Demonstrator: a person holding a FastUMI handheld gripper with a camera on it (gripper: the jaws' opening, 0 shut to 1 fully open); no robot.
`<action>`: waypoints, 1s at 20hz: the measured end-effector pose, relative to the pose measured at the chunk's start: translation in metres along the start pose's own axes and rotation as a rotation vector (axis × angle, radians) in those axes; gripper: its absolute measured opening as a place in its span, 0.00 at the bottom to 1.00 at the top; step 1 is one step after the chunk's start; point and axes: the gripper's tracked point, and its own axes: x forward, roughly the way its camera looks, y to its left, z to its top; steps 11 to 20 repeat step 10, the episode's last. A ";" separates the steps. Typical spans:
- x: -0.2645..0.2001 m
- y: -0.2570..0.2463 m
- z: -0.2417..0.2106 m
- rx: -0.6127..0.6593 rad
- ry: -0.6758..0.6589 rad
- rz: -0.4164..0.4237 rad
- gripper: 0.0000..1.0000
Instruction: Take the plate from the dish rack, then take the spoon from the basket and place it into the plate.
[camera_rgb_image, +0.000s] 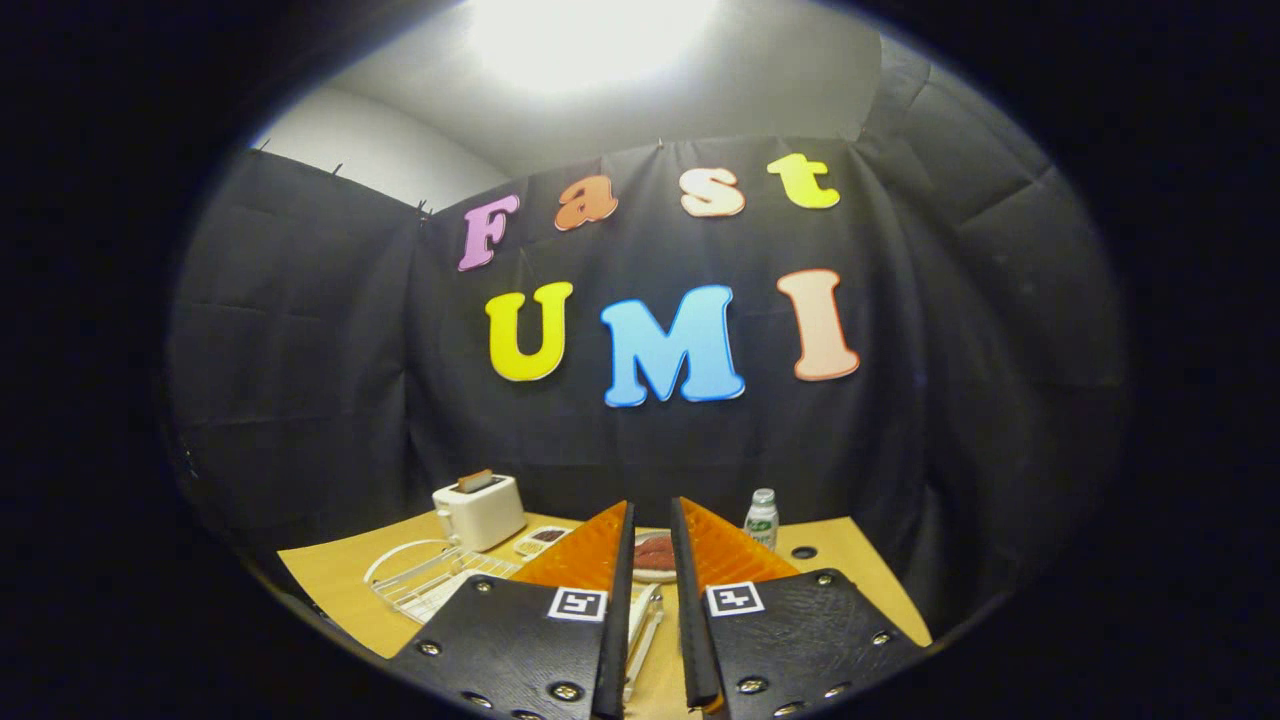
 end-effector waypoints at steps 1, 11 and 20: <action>0.004 -0.008 0.013 -0.020 -0.013 -0.018 0.22; 0.025 -0.056 0.062 -0.053 -0.104 -0.128 0.22; 0.025 -0.056 0.062 -0.053 -0.104 -0.128 0.22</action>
